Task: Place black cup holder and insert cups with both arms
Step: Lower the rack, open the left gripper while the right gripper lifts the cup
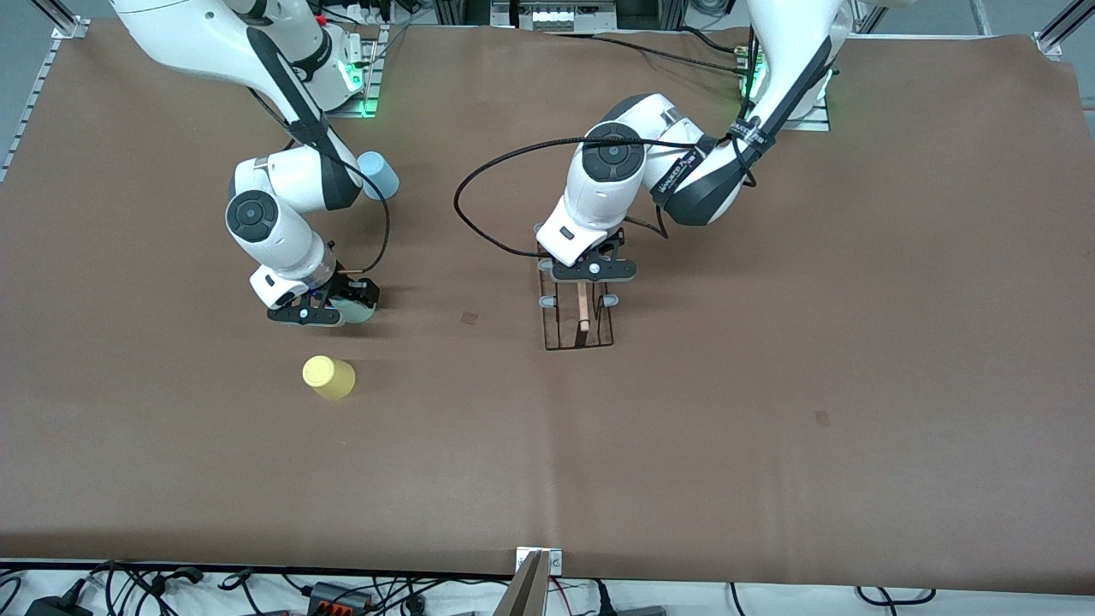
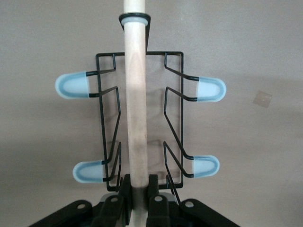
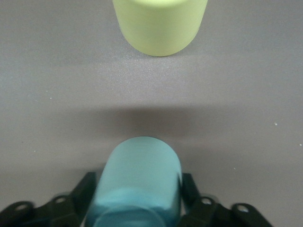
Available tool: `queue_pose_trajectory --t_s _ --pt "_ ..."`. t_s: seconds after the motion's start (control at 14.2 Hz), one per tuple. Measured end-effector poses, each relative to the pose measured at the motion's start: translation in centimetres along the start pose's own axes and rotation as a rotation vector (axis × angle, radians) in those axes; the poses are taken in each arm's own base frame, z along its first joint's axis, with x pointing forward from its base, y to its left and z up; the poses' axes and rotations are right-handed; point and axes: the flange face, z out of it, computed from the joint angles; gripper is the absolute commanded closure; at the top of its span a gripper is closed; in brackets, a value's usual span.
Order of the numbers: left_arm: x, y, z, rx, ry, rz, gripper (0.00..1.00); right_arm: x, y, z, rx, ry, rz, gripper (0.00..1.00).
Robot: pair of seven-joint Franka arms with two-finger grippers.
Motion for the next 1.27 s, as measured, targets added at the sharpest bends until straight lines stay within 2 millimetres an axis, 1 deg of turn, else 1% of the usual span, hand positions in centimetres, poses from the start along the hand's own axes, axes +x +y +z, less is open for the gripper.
queue_pose_trajectory --t_s 0.14,0.21,0.28,0.35,0.42,0.49,0.56,0.7,0.77,0.85,0.92,0.99,1.06,1.13,1.27 --pt "0.0 0.0 0.0 0.000 0.000 0.000 0.96 0.1 0.0 -0.9 -0.001 0.002 -0.004 0.92" --pt "0.0 0.0 0.0 0.000 0.000 0.000 0.87 0.1 -0.1 -1.6 -0.005 -0.006 -0.007 0.91" --pt "0.0 0.0 0.0 0.000 0.000 0.000 0.63 0.2 -0.1 -2.6 -0.010 -0.013 -0.011 0.91" --pt "0.0 0.0 0.0 0.000 0.000 0.000 0.44 0.2 -0.1 -3.8 -0.014 -0.019 -0.014 0.91" --pt "0.0 0.0 0.0 -0.001 0.001 0.001 0.35 0.1 -0.1 -5.2 -0.019 -0.027 -0.024 0.91" --pt "0.0 0.1 -0.2 -0.003 0.003 0.001 0.21 -0.1 0.0 -6.7 -0.025 -0.035 -0.032 0.91" --pt "0.1 0.2 -0.4 -0.006 0.006 0.001 0.13 -0.2 0.0 -8.3 -0.029 -0.040 -0.037 0.91" --pt "0.4 0.3 -1.0 -0.014 0.014 -0.001 0.11 -0.7 0.1 -11.8 -0.036 -0.044 -0.041 0.91" --pt "0.5 0.3 -1.7 -0.018 0.021 -0.002 0.11 -1.0 -0.1 -13.4 -0.038 -0.041 -0.045 0.91" --pt "0.5 0.2 -2.7 -0.012 0.024 -0.003 0.11 -1.3 -0.4 -14.8 -0.040 -0.040 -0.052 0.91" --pt "0.3 0.0 -4.0 -0.001 0.025 -0.002 0.11 -1.6 -1.3 -16.1 -0.043 -0.043 -0.056 0.91" --pt "0.1 -0.3 -5.7 0.011 0.033 0.001 0.11 -1.7 -2.8 -17.4 -0.045 -0.044 -0.042 0.91" --pt "0.2 -1.1 -7.5 0.020 0.044 0.011 0.11 -1.7 -4.8 -18.6 -0.043 -0.036 -0.013 0.91" --pt "0.7 -2.4 -9.3 0.030 0.053 0.026 0.11 -1.8 -7.2 -19.8 -0.037 -0.023 0.020 0.91" --pt "2.6 -6.3 -12.9 0.051 0.066 0.065 0.12 -2.1 -12.3 -22.0 -0.013 0.001 0.090 0.91"
